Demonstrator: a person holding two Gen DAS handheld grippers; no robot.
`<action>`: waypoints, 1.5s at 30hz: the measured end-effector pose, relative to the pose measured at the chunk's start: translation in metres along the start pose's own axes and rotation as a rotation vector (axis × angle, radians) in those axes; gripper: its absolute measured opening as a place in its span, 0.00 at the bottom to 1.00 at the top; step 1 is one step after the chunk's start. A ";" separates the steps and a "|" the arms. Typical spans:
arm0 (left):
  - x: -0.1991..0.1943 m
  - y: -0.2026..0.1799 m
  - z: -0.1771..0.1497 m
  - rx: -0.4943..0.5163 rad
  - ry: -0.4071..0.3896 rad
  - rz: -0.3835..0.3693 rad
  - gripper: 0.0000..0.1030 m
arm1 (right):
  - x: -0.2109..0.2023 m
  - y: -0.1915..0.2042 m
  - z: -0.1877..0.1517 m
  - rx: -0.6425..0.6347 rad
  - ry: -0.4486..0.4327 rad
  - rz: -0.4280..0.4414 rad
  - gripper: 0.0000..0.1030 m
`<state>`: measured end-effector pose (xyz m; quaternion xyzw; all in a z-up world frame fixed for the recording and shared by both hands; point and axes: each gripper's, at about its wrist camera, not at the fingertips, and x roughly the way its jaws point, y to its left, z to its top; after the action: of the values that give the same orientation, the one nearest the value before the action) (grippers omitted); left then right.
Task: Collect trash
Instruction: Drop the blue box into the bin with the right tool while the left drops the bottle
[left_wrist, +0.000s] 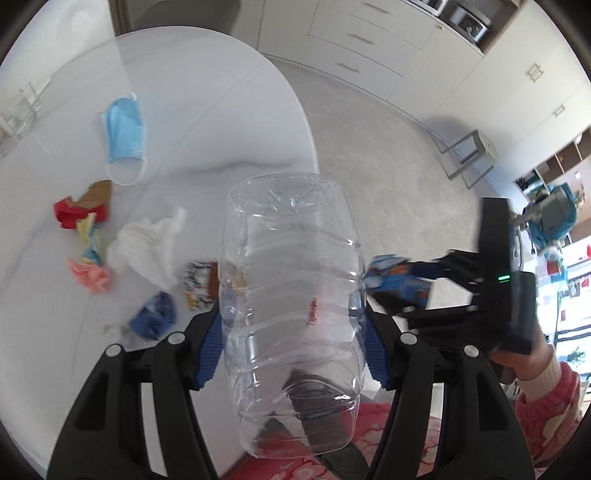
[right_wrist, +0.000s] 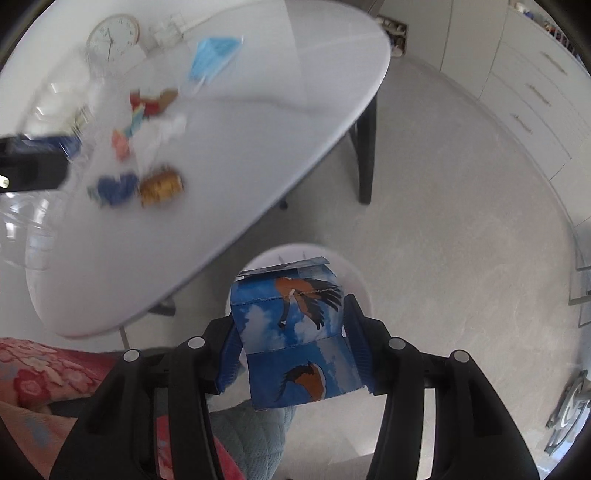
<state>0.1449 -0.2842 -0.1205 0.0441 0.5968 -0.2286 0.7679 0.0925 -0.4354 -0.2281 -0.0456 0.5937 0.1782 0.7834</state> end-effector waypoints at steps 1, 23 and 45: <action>0.003 -0.009 -0.004 0.011 0.010 -0.003 0.60 | 0.008 0.000 -0.003 0.000 0.018 0.004 0.57; 0.080 -0.063 -0.029 0.076 0.113 0.027 0.79 | -0.072 -0.081 -0.026 0.156 -0.136 -0.099 0.89; -0.080 0.119 -0.055 -0.301 -0.149 0.261 0.92 | -0.133 0.040 0.058 0.003 -0.342 -0.016 0.97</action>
<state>0.1287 -0.1357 -0.0858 -0.0113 0.5550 -0.0381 0.8309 0.1009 -0.4114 -0.0797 -0.0180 0.4515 0.1761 0.8745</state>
